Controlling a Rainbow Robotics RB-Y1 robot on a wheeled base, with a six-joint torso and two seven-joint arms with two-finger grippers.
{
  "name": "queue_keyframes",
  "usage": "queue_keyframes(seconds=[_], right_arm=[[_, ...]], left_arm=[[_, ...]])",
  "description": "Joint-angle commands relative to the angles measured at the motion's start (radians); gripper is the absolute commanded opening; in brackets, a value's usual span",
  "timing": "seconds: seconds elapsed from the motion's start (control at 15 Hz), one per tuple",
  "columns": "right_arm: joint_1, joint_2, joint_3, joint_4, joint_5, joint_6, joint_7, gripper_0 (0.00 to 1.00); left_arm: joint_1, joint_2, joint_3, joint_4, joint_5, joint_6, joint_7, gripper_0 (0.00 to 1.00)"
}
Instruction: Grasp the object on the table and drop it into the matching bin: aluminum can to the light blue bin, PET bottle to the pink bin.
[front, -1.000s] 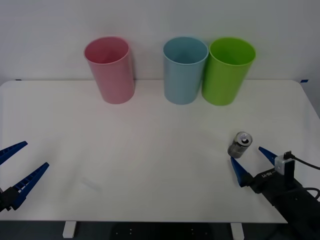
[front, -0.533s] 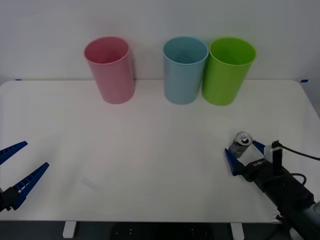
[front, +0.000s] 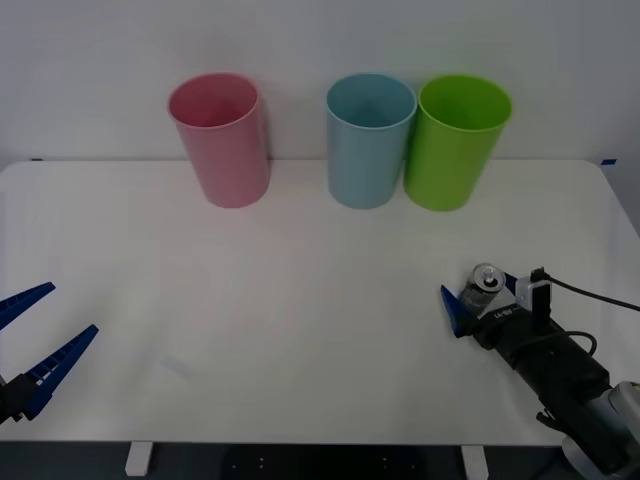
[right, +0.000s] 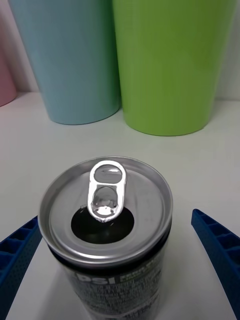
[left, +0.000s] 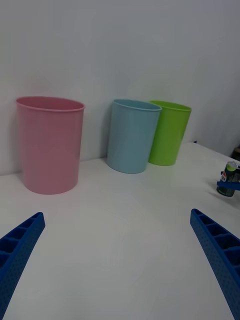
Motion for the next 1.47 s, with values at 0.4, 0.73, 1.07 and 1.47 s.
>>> queue_keyframes(seconds=[0.4, 0.73, 1.07, 1.47], right_arm=[[-0.002, 0.0, 0.0, 0.0, 0.001, -0.008, 0.003, 0.0], [-0.002, 0.0, -0.002, 0.0, 0.001, -0.018, 0.005, 0.0], [0.0, -0.003, -0.014, -0.034, 0.001, -0.052, -0.006, 0.0], [0.0, -0.018, -0.022, -0.127, 0.01, -0.103, -0.095, 0.0]], left_arm=[[0.0, 0.0, 0.0, 0.0, 0.0, 0.0, 0.0, 1.0], [0.0, 0.0, 0.0, 0.0, 0.0, 0.0, 0.0, 1.0], [0.0, 0.0, 0.0, 0.0, 0.0, 0.0, 0.0, 1.0], [0.0, 0.0, 0.0, 0.0, 0.0, 0.0, 0.0, 1.0]])
